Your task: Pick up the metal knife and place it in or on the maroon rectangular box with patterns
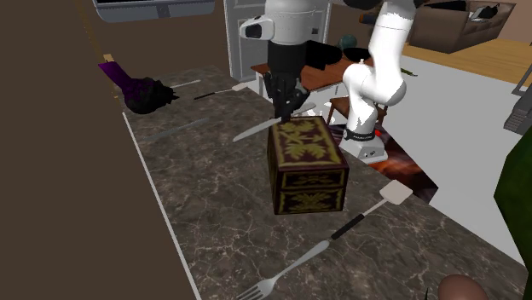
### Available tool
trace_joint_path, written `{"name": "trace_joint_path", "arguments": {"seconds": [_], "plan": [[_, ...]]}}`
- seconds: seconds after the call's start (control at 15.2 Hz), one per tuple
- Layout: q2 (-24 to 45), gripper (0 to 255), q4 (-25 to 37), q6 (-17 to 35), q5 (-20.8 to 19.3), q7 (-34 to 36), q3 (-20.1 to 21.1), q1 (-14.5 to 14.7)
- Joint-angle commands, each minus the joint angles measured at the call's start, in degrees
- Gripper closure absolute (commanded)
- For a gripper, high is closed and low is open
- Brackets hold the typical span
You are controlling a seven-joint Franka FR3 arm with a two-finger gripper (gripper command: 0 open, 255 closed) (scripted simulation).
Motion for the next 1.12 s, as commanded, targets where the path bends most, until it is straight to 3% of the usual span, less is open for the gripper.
{"name": "trace_joint_path", "arguments": {"seconds": [0.0,0.4,1.06], "plan": [[-4.92,255,-5.35,0.66,1.48,-0.69,-0.36,0.06],[-18.38,255,-17.01,-0.75,4.99,-1.79,-1.39,1.58],[-18.36,255,-24.68,6.94,5.38,-1.71,-0.81,1.89]]}}
